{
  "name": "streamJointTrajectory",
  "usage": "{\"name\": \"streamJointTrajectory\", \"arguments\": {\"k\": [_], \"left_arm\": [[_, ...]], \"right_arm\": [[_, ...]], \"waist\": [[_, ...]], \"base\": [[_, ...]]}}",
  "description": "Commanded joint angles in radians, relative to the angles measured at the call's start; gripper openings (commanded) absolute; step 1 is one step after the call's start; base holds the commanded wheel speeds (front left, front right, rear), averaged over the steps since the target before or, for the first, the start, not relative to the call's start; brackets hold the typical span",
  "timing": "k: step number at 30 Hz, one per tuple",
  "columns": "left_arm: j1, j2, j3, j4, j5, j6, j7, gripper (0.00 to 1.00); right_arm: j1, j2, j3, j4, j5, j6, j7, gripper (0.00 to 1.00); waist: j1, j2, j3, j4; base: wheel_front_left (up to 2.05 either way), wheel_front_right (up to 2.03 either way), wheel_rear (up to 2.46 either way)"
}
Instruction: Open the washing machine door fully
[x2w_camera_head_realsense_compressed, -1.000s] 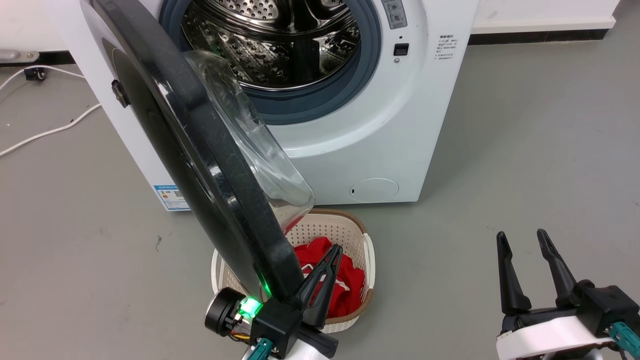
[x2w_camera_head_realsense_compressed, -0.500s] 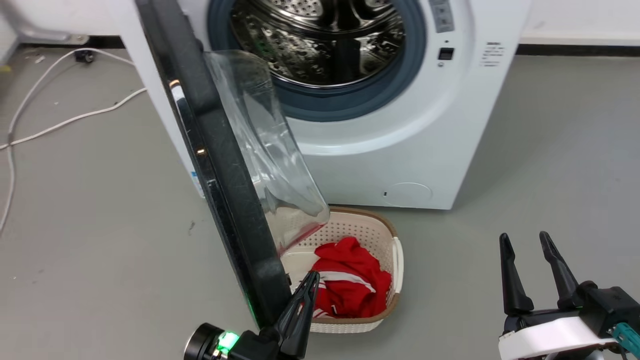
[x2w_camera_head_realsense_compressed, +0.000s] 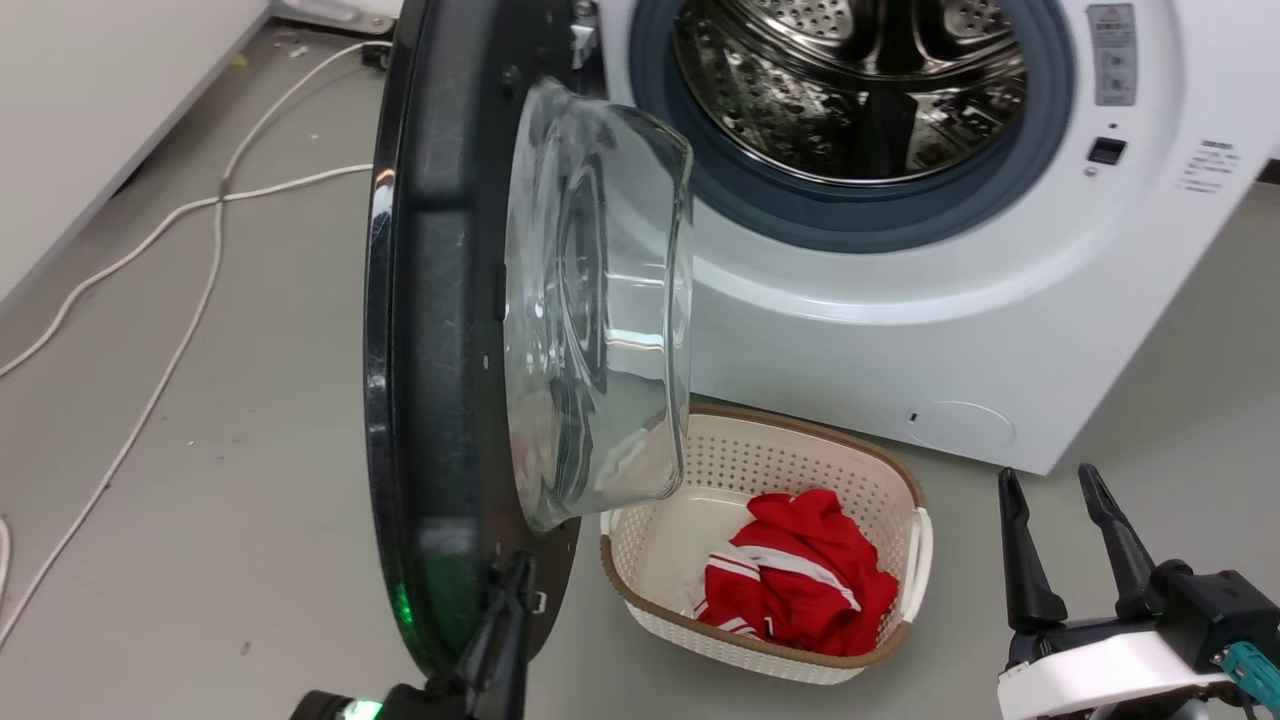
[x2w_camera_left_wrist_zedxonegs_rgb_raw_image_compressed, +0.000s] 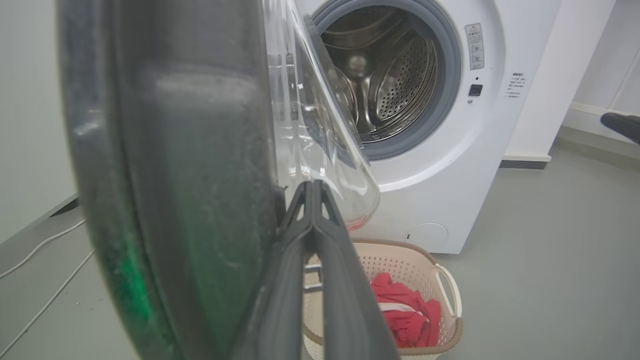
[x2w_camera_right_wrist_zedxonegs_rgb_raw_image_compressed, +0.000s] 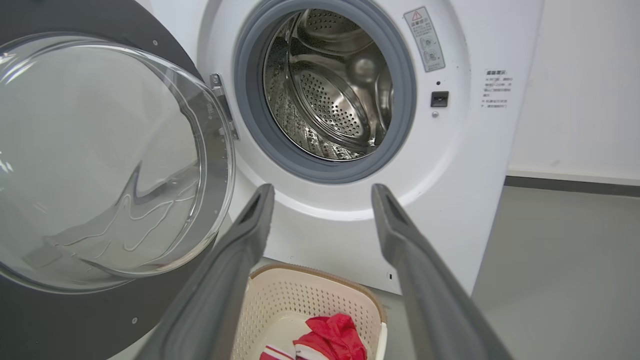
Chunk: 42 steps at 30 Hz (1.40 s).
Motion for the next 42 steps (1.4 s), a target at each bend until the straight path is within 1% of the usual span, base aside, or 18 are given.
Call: {"name": "streamJointTrajectory", "arguments": {"k": [1,4,8,14,19,28,31,37,42], "left_arm": [[0.007,0.011,0.019,-0.003,-0.002,0.011,-0.002,0.00],[0.008,0.022,0.053,-0.008,-0.005,0.023,-0.002,0.00],[-0.006,0.039,0.102,-0.003,-0.012,0.037,-0.002,0.00],[-0.039,0.060,0.219,0.018,-0.042,0.058,-0.002,0.00],[-0.082,0.081,0.346,0.044,-0.071,0.077,-0.002,0.00],[-0.159,0.138,0.540,0.153,-0.091,0.066,-0.002,0.00],[-0.196,0.163,0.593,0.200,-0.102,0.050,-0.002,0.00],[-0.268,0.212,0.659,0.299,-0.097,0.013,-0.002,0.00],[-0.304,0.228,0.696,0.371,-0.092,-0.013,-0.002,0.00]], "right_arm": [[-0.001,0.001,0.000,-0.004,-0.003,0.000,0.001,1.00],[-0.001,0.001,0.001,-0.008,-0.004,0.000,0.007,1.00],[-0.007,0.001,0.005,-0.013,-0.007,0.000,0.012,1.00],[-0.020,0.001,0.005,-0.027,-0.010,0.000,0.027,1.00],[-0.030,0.001,0.000,-0.041,-0.018,0.000,0.039,1.00],[-0.057,0.001,-0.005,-0.064,-0.030,0.000,0.054,1.00],[-0.065,0.001,-0.005,-0.072,-0.034,0.000,0.056,1.00],[-0.081,0.001,-0.004,-0.073,-0.036,0.000,0.055,1.00],[-0.091,0.001,0.000,-0.066,-0.034,0.000,0.052,1.00]], "waist": [[0.0000,0.0000,-0.004,0.025],[0.0000,0.0000,-0.005,0.041],[0.0000,0.0000,-0.001,0.044],[0.0000,0.0000,0.024,0.020],[0.0000,0.0000,0.051,-0.005],[0.0000,0.0000,0.110,-0.048],[0.0000,0.0000,0.131,-0.059],[0.0000,0.0000,0.157,-0.071],[0.0000,0.0000,0.161,-0.079]], "base": [[0.00,0.00,0.00],[0.00,0.00,0.00],[0.00,0.00,0.00],[0.00,0.00,0.00],[0.00,0.00,0.00],[0.00,0.00,0.00],[0.00,0.00,0.00],[0.00,0.00,0.00],[0.00,0.00,0.00]]}}
